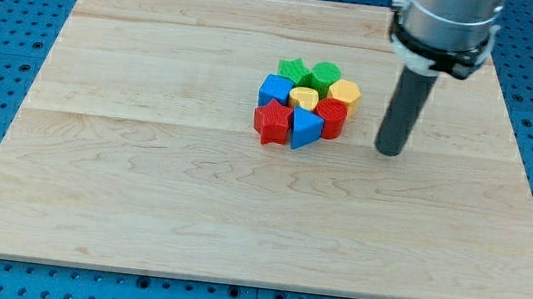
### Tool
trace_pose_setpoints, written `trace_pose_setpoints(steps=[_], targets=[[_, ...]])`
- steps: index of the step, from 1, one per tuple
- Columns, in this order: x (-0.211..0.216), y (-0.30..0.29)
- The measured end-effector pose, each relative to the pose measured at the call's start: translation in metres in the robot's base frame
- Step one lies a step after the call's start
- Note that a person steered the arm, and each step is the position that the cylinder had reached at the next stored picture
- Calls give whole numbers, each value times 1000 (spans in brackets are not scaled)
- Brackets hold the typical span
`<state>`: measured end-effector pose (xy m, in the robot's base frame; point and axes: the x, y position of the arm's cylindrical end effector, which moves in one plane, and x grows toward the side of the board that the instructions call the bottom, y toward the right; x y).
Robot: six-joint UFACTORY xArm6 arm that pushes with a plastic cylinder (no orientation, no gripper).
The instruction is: Separate the red star from the group of blocks
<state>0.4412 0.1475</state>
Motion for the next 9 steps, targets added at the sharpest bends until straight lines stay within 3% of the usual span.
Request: trace_pose_setpoints(steps=[1,2,3,4,5,7,9], targets=[[-65,12],[-149,-23],[-170,-149],[-153,-178],[-115,-166],[-61,-102],[0,-81]])
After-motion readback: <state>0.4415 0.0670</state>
